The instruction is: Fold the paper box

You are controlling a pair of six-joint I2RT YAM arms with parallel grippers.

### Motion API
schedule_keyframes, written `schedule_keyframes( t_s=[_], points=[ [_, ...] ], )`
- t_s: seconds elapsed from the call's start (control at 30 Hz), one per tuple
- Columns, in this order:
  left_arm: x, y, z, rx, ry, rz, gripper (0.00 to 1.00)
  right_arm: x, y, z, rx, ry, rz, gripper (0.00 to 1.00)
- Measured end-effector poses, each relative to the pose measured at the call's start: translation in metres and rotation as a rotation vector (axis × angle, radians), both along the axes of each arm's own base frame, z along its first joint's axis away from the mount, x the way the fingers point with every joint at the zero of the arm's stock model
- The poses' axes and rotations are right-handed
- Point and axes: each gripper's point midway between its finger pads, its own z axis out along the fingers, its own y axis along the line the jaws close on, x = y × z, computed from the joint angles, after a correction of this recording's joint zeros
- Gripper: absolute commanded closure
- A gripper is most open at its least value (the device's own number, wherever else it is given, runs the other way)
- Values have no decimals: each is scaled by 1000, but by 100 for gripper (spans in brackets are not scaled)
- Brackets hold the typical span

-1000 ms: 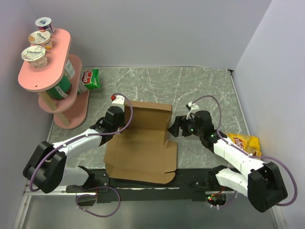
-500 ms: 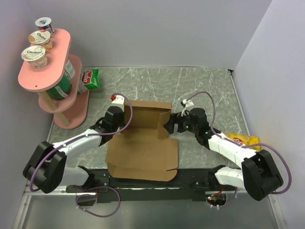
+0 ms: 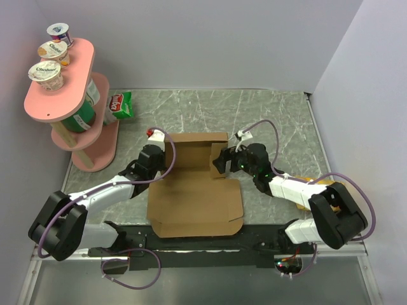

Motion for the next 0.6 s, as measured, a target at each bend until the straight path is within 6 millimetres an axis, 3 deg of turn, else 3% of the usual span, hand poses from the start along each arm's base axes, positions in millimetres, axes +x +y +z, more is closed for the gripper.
schedule_keyframes(
  t_s=[0.2, 0.37, 0.6],
  points=[
    [-1, -4, 2, 9, -15, -10, 99, 10, 2, 6, -3, -63, -46, 11],
    [-3, -8, 3, 16, -23, -11, 99, 16, 3, 9, -27, -110, -100, 36],
    [-5, -9, 5, 17, -32, 16, 99, 24, -9, 3, -75, -120, -204, 59]
  ],
)
